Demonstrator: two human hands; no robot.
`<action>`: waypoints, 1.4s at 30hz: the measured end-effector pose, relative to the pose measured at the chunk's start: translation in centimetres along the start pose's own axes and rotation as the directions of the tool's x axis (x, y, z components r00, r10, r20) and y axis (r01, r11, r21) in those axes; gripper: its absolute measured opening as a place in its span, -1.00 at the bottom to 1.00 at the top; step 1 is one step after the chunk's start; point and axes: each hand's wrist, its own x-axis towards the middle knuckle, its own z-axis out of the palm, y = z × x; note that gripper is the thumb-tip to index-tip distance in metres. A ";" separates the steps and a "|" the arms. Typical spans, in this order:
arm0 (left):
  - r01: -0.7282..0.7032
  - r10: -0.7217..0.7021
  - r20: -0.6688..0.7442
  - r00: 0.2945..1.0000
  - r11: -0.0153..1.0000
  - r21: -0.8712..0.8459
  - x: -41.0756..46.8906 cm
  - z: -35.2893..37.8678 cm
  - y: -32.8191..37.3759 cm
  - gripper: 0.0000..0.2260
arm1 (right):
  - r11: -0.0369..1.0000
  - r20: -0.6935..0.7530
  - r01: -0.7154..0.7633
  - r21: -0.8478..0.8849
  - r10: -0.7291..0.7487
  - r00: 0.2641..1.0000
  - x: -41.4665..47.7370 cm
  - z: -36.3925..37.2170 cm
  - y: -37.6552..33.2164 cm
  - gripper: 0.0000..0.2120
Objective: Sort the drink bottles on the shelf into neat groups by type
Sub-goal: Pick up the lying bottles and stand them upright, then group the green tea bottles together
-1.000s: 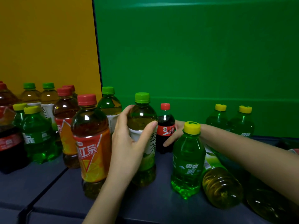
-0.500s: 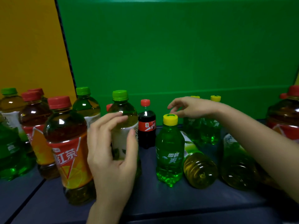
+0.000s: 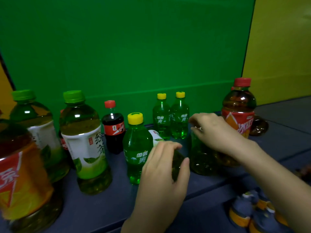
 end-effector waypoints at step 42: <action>0.770 -0.783 -0.151 0.604 0.524 0.364 7.4 5.3 -0.4 -0.40 | 0.974 0.406 -0.226 -0.007 0.210 0.889 4.0 2.0 4.4 -0.07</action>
